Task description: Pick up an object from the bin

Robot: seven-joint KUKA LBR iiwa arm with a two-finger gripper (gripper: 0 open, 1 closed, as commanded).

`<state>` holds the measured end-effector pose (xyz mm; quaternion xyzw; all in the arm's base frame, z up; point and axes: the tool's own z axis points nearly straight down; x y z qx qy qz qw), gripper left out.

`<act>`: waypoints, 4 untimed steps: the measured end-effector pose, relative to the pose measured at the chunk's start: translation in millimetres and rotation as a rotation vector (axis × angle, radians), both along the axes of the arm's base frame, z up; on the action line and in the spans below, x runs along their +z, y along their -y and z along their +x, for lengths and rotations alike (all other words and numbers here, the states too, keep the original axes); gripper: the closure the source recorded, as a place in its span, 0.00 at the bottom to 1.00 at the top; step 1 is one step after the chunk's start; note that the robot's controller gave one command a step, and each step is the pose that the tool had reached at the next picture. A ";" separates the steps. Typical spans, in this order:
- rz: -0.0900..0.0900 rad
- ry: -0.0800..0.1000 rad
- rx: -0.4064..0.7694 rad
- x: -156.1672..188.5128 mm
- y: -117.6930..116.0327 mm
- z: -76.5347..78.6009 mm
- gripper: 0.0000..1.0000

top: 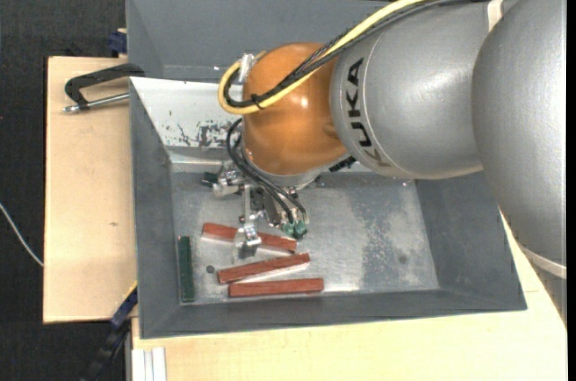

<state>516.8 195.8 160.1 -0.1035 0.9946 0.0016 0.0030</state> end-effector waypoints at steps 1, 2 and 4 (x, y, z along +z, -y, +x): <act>0.000 0.000 0.000 -0.1 0.1 0.0 0.00; 0.000 -0.004 0.006 -82.8 40.9 29.6 1.00; 0.001 0.006 -0.054 84.7 38.0 31.3 1.00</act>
Offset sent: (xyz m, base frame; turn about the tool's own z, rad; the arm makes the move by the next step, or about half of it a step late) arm 0.0270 -0.0438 -0.0901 -0.0051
